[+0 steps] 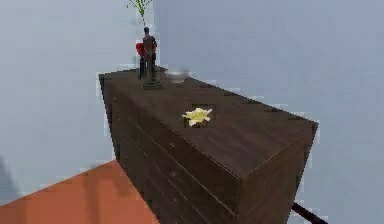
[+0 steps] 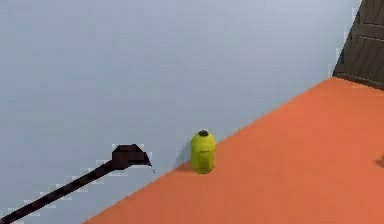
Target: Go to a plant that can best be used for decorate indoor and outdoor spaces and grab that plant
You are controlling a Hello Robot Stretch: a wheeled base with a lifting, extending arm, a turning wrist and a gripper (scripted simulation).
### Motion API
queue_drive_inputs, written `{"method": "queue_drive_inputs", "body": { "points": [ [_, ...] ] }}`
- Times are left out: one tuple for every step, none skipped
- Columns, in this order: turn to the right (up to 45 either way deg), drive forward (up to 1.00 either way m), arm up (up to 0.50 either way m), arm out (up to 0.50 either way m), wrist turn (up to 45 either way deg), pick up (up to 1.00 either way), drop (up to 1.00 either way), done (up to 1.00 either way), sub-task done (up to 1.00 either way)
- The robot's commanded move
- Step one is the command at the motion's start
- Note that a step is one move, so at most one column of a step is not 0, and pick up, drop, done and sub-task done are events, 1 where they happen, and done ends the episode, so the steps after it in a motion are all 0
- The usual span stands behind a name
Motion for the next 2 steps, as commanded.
{"method": "queue_drive_inputs", "body": {
  "points": [
    [-45.0, 0.00, 0.00, 0.00, 0.0, 0.00, 0.00, 0.00, 0.00],
    [-39.0, 0.00, 0.00, 0.00, 0.0, 0.00, 0.00, 0.00, 0.00]
  ]
}}
